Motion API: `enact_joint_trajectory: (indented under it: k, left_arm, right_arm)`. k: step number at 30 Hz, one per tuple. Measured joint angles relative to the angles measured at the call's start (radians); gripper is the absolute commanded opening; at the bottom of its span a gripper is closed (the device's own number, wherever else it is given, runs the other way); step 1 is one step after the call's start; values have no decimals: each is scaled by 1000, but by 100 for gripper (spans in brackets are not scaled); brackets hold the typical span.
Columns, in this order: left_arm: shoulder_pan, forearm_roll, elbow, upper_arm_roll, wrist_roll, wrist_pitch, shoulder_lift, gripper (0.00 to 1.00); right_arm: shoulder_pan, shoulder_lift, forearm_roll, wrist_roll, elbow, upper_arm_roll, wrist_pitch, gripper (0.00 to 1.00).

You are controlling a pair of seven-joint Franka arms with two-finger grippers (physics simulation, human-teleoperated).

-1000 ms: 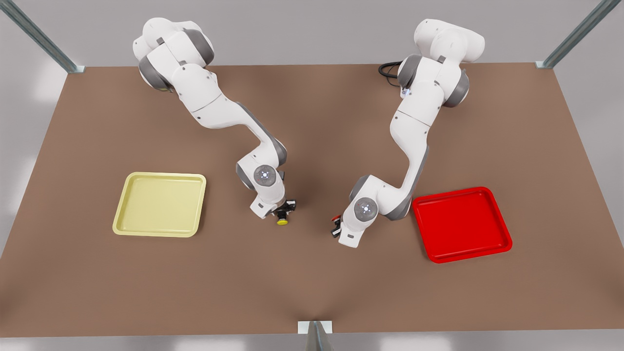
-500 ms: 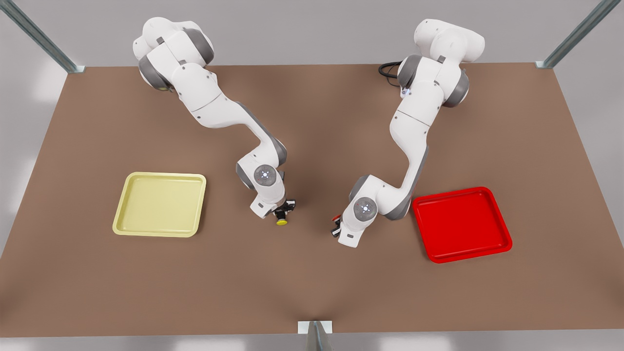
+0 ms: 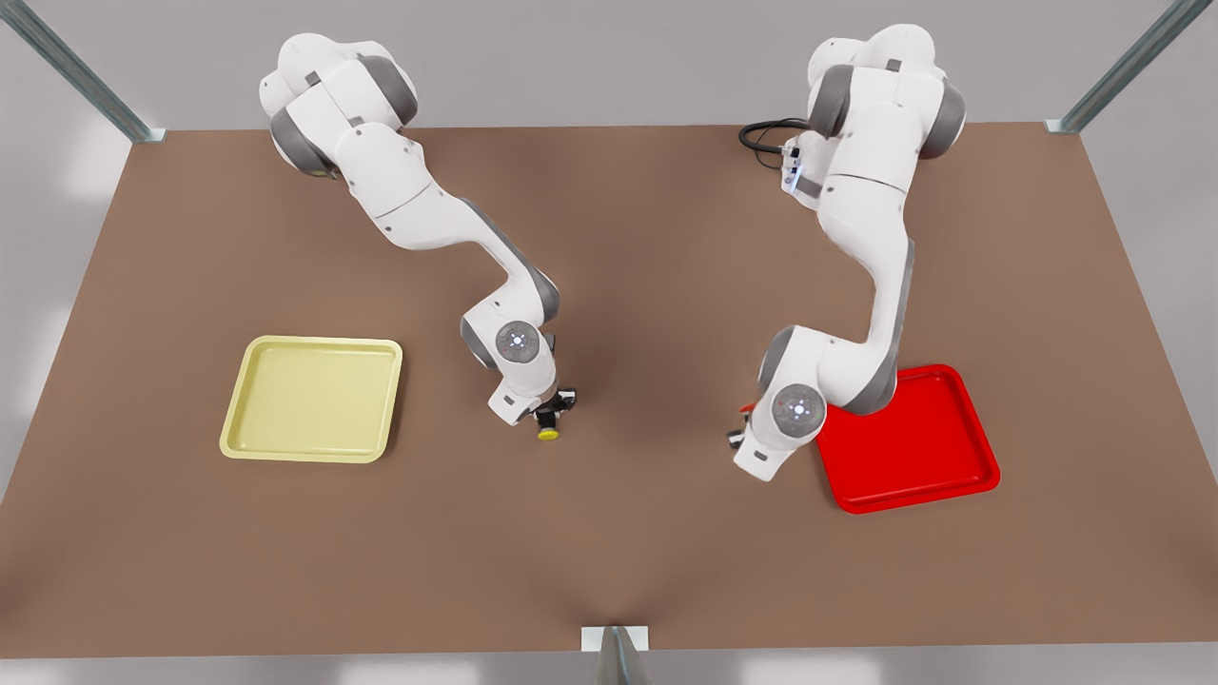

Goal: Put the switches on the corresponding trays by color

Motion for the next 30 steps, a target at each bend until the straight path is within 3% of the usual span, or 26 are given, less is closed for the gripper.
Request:
enact_joint_trajectory:
  k: [4, 10, 11, 12, 17, 19, 21, 24, 25, 28, 30]
  left_arm:
    - [24, -52, -52, 162, 297, -2, -37, 54]
    - [200, -77, -53, 166, 573, 18, 5, 57]
    - [210, -79, -52, 166, 591, 19, 12, 89]
    - [212, -82, -52, 169, 600, 17, 20, 100]
    - [210, -88, -52, 169, 601, 2, 22, 100]
    - [208, -88, -50, 170, 599, -77, -26, 100]
    - [208, -87, -46, 170, 597, -109, -74, 100]
    - [199, -83, -27, 169, 592, -129, -225, 100]
    - [197, -78, -19, 158, 590, -155, -287, 100]
    - [334, -9, -23, -104, 551, -181, -444, 100]
    - [362, 48, -28, -154, 542, -205, -477, 100]
  right_arm:
    - [-10, -46, -1, -8, -30, 0, -9, 51]
    - [-161, -302, -84, -100, -308, 0, -24, 51]
    - [-204, -344, -98, -139, -355, 1, -24, 51]
    - [-258, -381, -98, -205, -399, 2, -22, 51]
    - [-511, -517, -98, -501, -595, -2, 1, 51]
    - [-528, -531, -101, -670, -630, -120, 5, 51]
    - [-569, -525, -102, -726, -657, -130, 38, 53]
    - [-578, -521, -104, -725, -657, -132, 38, 84]
    - [-578, -520, -104, -725, -655, -132, 39, 89]
    - [-578, -519, -104, -725, -652, -132, 39, 96]
    - [-578, -575, -103, -754, -614, -133, -11, 98]
